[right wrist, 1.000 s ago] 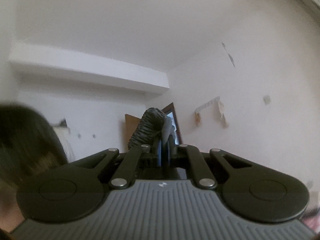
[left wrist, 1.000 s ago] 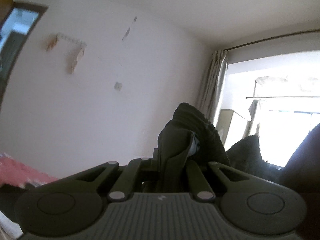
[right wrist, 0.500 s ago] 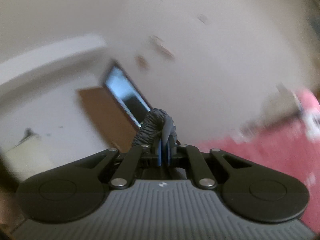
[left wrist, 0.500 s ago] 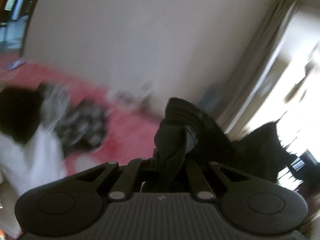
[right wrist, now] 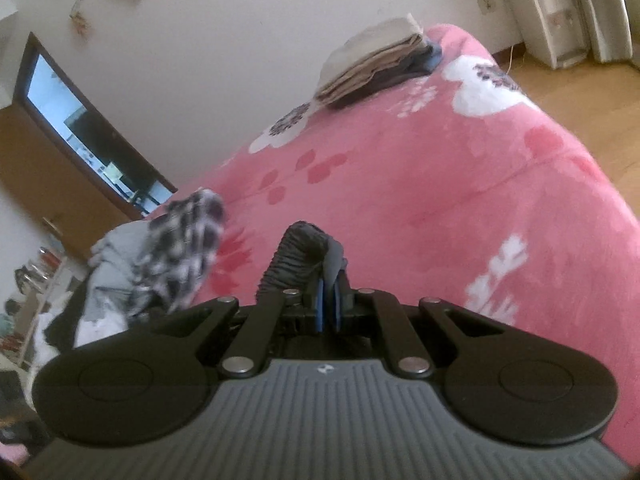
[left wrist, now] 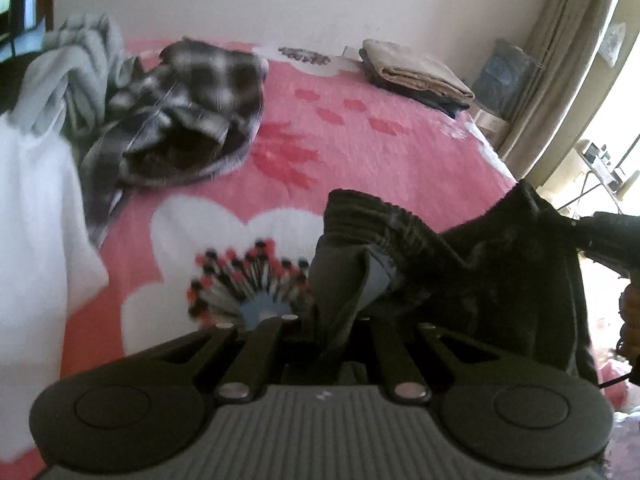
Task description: Fold clothes
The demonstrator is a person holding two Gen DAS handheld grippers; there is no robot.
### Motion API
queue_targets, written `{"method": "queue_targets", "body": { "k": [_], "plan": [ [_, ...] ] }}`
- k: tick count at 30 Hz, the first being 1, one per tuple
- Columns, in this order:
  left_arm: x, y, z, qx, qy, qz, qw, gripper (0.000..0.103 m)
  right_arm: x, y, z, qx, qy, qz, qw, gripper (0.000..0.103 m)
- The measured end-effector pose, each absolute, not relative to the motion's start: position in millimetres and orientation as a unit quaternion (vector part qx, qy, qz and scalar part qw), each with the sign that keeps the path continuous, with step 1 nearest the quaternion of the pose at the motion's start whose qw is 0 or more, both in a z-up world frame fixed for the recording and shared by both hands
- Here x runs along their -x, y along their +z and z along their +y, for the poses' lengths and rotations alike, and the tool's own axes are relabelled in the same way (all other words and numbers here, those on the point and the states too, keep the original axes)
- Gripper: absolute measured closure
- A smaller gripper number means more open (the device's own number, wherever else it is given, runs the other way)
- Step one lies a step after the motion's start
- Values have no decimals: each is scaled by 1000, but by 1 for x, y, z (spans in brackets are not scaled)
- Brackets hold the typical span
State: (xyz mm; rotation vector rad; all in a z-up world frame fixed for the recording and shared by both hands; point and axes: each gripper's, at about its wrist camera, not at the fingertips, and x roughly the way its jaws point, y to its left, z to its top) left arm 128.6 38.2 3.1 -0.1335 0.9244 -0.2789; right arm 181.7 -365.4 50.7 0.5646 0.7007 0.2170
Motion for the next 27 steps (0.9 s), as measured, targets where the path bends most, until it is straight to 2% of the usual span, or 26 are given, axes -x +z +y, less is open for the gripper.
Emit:
{"method": "queue_targets", "body": {
  "k": [3, 5, 6, 7, 8, 9, 10, 12, 14, 17, 21, 23, 24, 27],
  "plan": [
    [-137, -12, 35, 59, -138, 442, 884, 95, -182, 20, -367, -255, 109, 341, 898, 99],
    [-141, -28, 32, 50, -146, 460, 874, 84, -187, 2, -367, -234, 113, 357, 897, 96],
    [-141, -32, 33, 58, -155, 468, 868, 71, -191, -7, -366, -223, 110, 374, 894, 94],
    [-141, -36, 35, 67, -164, 474, 863, 62, -194, -16, -366, -214, 107, 391, 889, 93],
    [-141, -40, 37, 77, -173, 479, 857, 57, -198, -24, -370, -220, 105, 409, 879, 89],
    [-141, -39, 39, 84, -183, 477, 856, 47, -198, -28, -377, -243, 109, 416, 870, 87],
    [-142, -37, 42, 94, -191, 473, 855, 41, -199, -31, -385, -266, 114, 420, 860, 85],
    [-148, -33, 50, 120, -194, 462, 857, 41, -197, -27, -399, -302, 127, 409, 852, 68],
    [-156, -30, 56, 147, -193, 452, 858, 41, -196, -16, -404, -295, 135, 397, 859, 63],
    [-172, -34, 54, 152, -191, 453, 857, 43, -199, 5, -389, -214, 158, 381, 886, 60],
    [-183, -41, 42, 125, -190, 458, 860, 48, -196, 26, -336, -44, 203, 351, 913, 60],
    [-184, -43, 40, 117, -196, 453, 862, 58, -185, 33, -300, 46, 274, 323, 905, 60],
    [-184, -44, 39, 115, -199, 450, 863, 66, -180, 33, -281, 90, 310, 314, 893, 60],
    [-181, -44, 38, 110, -205, 440, 867, 78, -175, 19, -236, 185, 378, 314, 851, 60]
  ]
}}
